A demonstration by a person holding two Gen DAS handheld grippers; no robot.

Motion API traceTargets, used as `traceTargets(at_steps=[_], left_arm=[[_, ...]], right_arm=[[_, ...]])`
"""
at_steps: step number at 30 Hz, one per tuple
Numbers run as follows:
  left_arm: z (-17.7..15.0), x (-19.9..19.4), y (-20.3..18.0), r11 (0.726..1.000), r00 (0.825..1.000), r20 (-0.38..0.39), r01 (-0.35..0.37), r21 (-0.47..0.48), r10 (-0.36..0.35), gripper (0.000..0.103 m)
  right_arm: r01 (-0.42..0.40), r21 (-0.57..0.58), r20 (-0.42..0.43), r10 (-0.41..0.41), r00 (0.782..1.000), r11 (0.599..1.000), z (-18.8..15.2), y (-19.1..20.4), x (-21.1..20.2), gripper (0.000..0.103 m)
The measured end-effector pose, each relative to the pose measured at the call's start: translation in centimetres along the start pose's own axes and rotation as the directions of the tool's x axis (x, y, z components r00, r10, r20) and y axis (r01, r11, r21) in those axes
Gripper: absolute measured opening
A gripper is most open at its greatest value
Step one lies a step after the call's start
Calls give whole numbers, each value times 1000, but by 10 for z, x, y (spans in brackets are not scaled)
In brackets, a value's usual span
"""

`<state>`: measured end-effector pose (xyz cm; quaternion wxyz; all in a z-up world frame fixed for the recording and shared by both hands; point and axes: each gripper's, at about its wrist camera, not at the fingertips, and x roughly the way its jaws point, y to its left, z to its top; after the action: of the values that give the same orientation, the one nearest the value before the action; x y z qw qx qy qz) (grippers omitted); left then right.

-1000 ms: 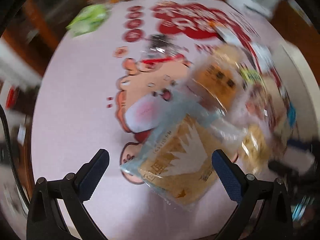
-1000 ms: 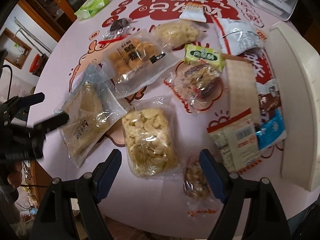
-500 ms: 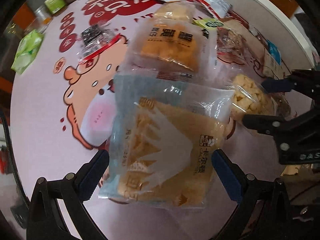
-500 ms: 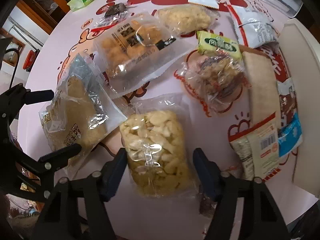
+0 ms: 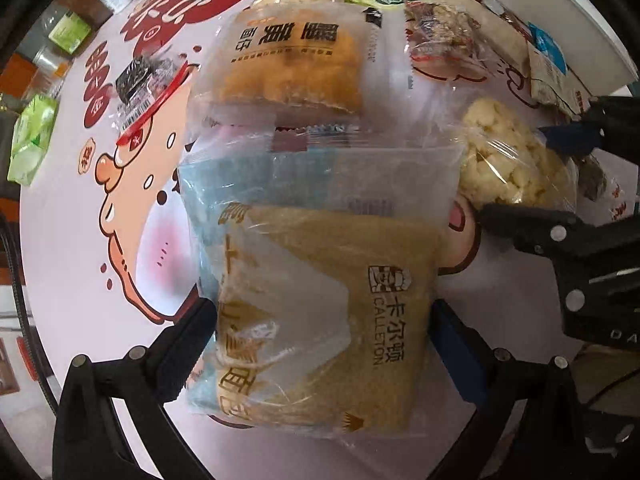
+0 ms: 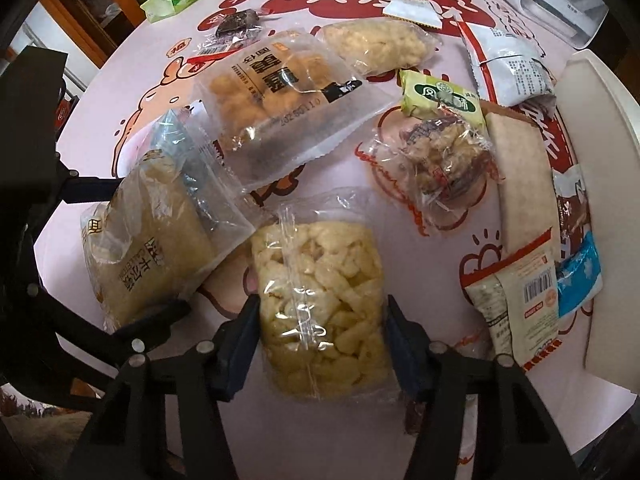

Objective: Organize snacks
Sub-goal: 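Grasp the tan bread bag with the left tool while the right tool grasps the cracker bag, then carry both bags over the white tray and release them inside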

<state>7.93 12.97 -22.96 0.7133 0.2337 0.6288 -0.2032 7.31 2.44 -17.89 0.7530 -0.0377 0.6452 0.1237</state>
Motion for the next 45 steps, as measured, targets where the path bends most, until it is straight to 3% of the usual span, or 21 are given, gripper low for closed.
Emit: traceTargets(at_steps=[5, 13, 18, 22, 26, 31, 38, 42, 45], left_arm=[[-5, -10, -1, 1000, 1000, 5, -15, -23, 15, 92], [-15, -42, 15, 992, 999, 34, 6, -123, -2, 88], [-10, -87, 11, 989, 993, 116, 0, -147, 17, 87], [4, -128, 7, 985, 979, 199, -4, -175, 39, 86], [34, -161, -7, 979, 961, 271, -1, -203, 57, 74], [63, -199, -35, 981, 932, 361, 30, -194, 43, 71], [129, -222, -92, 991, 893, 450, 57, -125, 5, 67], [168, -228, -125, 993, 874, 485, 76, -90, -23, 67], [196, -226, -151, 995, 871, 490, 74, -72, -29, 66]], right_arm=[[-12, 14, 48, 11, 999, 1000, -8, -11, -18, 58], [-31, 17, 166, 27, 986, 999, -16, -22, -66, 58], [-58, 49, 290, 41, 956, 997, -12, -37, -101, 58], [-79, 103, 390, 33, 920, 992, -13, -57, -134, 58], [-108, 163, 472, 19, 882, 981, -19, -85, -164, 58], [-111, 236, 553, -39, 833, 966, -32, -122, -196, 58], [-90, 374, 589, -161, 792, 923, -48, -190, -220, 58], [-57, 453, 562, -236, 793, 890, -61, -229, -220, 58], [-49, 511, 524, -266, 809, 858, -69, -262, -213, 58]])
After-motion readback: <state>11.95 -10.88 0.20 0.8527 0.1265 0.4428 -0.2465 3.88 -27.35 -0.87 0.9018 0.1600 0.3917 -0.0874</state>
